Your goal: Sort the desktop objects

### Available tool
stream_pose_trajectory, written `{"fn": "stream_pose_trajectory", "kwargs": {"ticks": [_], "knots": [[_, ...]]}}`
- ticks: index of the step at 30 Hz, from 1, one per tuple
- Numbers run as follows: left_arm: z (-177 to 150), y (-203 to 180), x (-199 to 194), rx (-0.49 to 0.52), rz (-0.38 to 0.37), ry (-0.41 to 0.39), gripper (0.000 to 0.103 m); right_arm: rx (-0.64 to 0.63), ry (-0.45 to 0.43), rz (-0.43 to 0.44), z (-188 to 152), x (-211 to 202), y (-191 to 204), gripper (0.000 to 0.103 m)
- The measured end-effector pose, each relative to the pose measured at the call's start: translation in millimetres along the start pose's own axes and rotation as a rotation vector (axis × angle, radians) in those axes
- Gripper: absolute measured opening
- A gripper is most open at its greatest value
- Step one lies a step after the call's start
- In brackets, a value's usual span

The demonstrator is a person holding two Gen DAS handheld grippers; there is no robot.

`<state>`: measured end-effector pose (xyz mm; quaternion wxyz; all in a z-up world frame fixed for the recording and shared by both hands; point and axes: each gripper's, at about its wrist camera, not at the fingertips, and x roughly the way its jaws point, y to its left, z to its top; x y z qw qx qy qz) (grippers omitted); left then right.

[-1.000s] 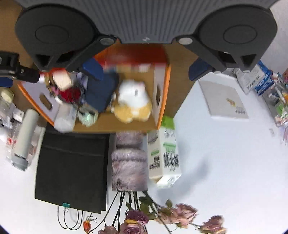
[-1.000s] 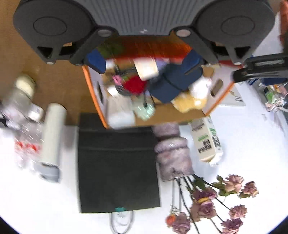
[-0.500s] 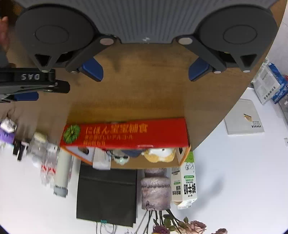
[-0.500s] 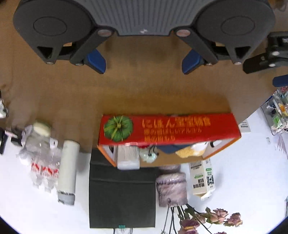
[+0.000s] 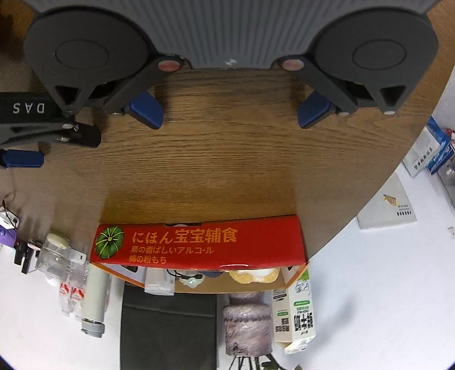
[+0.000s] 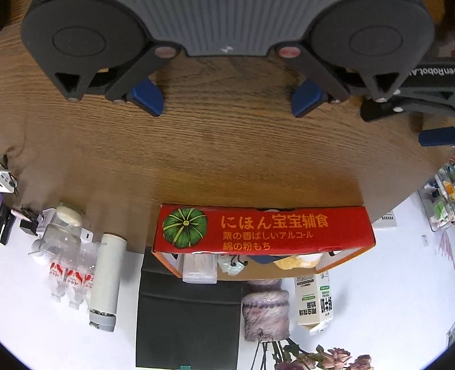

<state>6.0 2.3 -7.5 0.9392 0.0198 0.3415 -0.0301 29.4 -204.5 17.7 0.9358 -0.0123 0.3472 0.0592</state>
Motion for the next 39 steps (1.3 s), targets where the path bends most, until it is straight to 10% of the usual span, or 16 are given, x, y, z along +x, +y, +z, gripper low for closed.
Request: {"fn": "stream_pose_trajectory", "kwargs": {"ticks": [39], "knots": [[0.9, 1.5, 2.1, -0.006, -0.006, 0.002, 0.103, -0.027, -0.007, 0.031, -6.4, -5.9, 0.8, 0.103]]}}
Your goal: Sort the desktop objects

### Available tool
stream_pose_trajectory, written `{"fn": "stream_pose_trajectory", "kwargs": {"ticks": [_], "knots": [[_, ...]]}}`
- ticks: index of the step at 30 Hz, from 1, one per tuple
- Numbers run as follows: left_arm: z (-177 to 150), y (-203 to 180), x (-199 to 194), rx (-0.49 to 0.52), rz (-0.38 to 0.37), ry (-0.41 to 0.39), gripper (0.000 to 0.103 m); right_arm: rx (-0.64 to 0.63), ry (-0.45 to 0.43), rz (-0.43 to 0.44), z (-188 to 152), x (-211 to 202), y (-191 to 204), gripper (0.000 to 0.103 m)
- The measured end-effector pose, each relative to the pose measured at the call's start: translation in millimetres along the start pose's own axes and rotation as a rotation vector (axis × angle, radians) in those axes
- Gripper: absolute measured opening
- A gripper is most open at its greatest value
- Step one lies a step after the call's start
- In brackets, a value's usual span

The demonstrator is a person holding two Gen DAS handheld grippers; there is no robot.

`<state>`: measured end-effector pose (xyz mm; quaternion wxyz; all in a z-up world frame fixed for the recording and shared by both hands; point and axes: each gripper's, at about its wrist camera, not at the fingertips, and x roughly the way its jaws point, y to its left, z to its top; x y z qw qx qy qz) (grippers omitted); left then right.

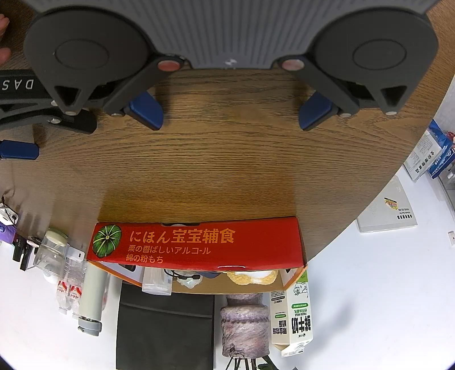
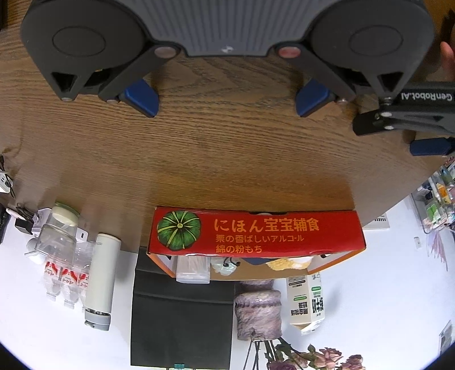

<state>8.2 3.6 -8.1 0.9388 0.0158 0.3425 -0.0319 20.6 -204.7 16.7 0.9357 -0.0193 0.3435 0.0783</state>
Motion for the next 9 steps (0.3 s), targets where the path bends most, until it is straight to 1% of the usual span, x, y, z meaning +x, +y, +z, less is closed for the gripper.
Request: {"fn": "stream_pose_trajectory", "kwargs": {"ticks": [9], "knots": [[0.2, 0.4, 0.2, 0.0, 0.001, 0.0, 0.103, -0.002, 0.0, 0.005, 0.5, 0.2, 0.0, 0.103]]}}
